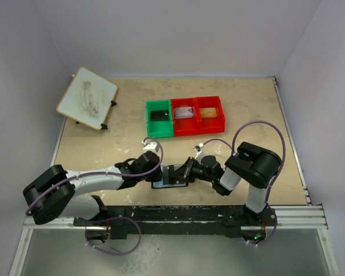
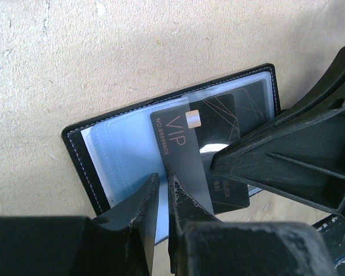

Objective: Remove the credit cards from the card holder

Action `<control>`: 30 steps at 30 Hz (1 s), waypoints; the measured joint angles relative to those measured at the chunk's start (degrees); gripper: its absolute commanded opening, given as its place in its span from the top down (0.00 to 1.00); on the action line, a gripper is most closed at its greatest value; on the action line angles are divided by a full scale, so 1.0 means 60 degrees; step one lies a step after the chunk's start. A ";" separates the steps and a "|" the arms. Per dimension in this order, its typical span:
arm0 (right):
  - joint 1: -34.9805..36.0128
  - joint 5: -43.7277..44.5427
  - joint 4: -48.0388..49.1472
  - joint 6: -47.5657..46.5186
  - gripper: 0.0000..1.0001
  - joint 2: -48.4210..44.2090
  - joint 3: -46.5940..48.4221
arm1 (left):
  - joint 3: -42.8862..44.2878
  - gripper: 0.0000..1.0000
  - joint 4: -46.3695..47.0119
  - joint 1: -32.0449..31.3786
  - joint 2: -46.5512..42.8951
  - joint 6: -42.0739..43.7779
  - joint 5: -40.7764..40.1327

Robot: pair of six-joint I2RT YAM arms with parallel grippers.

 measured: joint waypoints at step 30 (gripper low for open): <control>-0.0066 0.0146 -0.1869 -0.0732 1.00 -0.1180 0.0204 | 0.0000 0.94 -0.0044 -0.0004 -0.0007 0.0004 -0.0127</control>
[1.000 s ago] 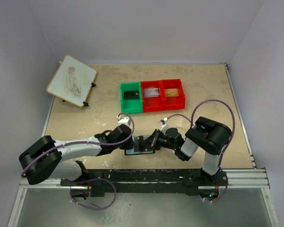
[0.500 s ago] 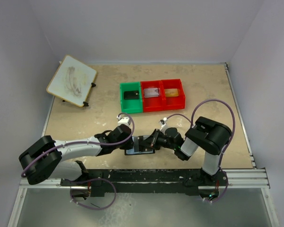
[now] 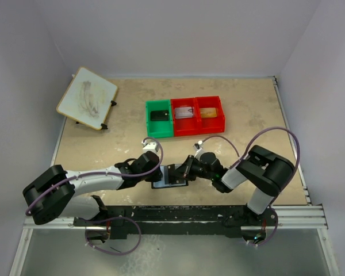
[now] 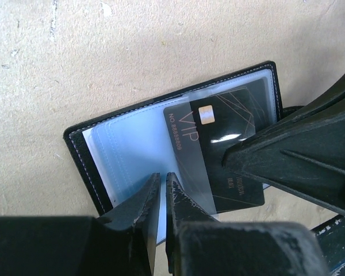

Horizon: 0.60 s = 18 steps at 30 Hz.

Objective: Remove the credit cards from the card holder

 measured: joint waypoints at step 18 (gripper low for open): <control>-0.0011 0.1351 -0.4648 -0.2317 1.00 -0.2390 0.1541 | 0.0000 0.75 -0.1009 0.0004 -0.1377 -0.0215 -0.1315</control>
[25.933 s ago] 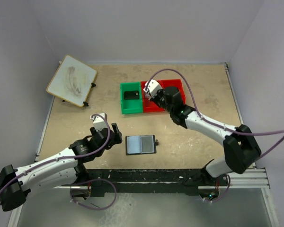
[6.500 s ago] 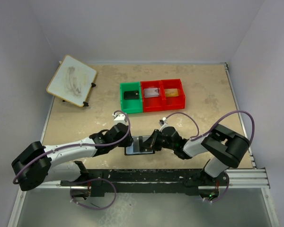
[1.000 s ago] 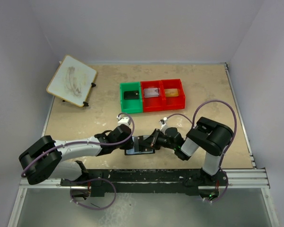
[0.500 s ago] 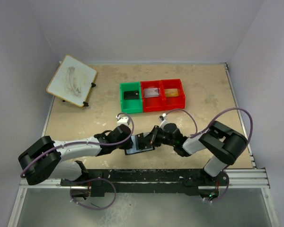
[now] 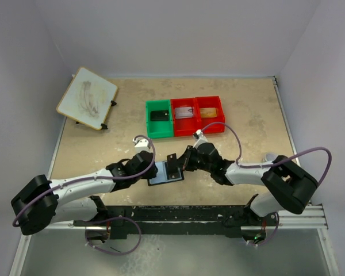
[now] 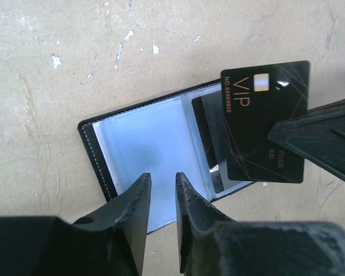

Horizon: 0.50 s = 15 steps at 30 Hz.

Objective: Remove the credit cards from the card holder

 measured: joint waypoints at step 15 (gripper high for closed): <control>0.0324 0.0812 -0.0135 -0.2058 1.00 -0.1381 0.0189 | 0.0721 0.32 -0.2331 0.0710 -0.0718 0.0011 -0.1861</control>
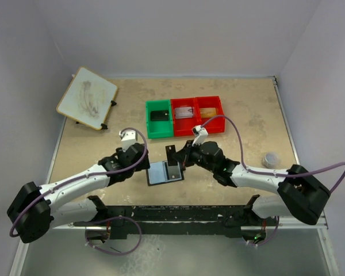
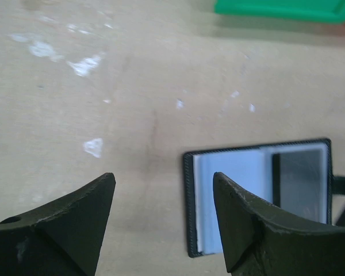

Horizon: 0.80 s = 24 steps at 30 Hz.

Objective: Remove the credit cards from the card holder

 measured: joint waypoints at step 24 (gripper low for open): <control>0.0634 0.0714 -0.0474 -0.9613 1.00 0.0076 0.1938 | 0.2473 0.28 -0.2849 0.1220 -0.2007 0.1719 -0.2758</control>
